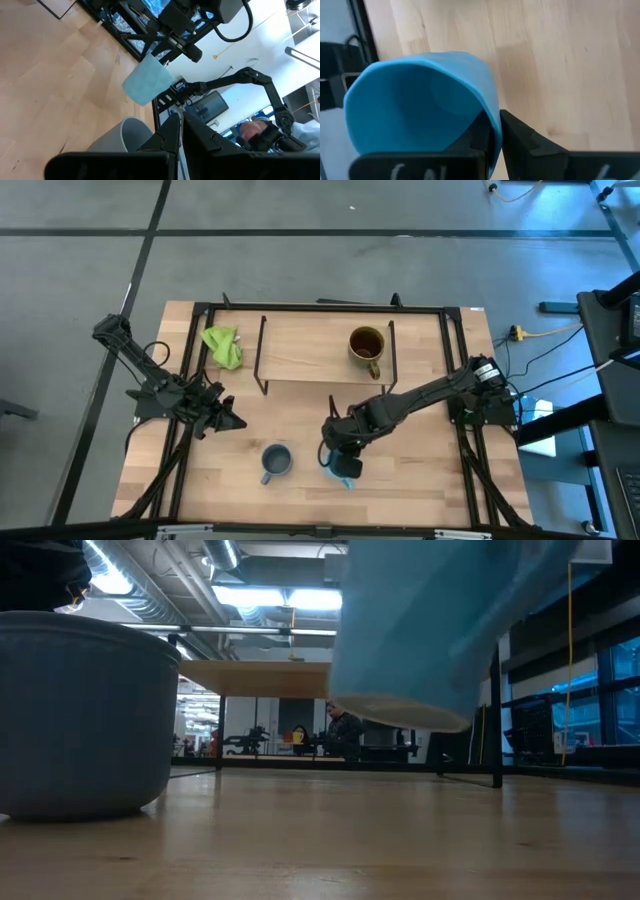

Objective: Stack small to large cups/mugs on shelf
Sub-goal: Put the blue mug on the shelf

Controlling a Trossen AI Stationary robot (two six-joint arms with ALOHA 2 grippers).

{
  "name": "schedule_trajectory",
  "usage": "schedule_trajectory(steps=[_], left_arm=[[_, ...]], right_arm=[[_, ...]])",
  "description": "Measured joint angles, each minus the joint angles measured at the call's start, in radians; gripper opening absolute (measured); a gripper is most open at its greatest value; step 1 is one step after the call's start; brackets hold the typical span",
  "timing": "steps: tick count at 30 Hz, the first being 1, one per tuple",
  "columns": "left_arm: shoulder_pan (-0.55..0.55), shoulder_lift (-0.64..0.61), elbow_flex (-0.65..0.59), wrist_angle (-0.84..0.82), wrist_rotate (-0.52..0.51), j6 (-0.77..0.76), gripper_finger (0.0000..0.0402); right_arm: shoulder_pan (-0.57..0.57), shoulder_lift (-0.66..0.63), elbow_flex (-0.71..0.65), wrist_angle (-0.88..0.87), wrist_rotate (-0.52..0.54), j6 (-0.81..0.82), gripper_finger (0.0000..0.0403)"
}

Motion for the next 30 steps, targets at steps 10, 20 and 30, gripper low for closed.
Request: schedule_trajectory(steps=[10,20,30], left_arm=[[0.0,0.0,0.0,0.0,0.0,0.0,0.0014],[0.0,0.0,0.0,0.001,0.011,-0.001,0.0014],[0.0,0.0,0.0,0.003,0.021,-0.001,0.0014]], right_arm=[[0.0,0.008,0.0,-0.028,-0.001,0.053,0.0036],[-0.003,0.022,0.0,0.064,0.012,0.129,0.0036],[-0.003,0.023,0.0,0.037,0.059,0.159,0.0036]])
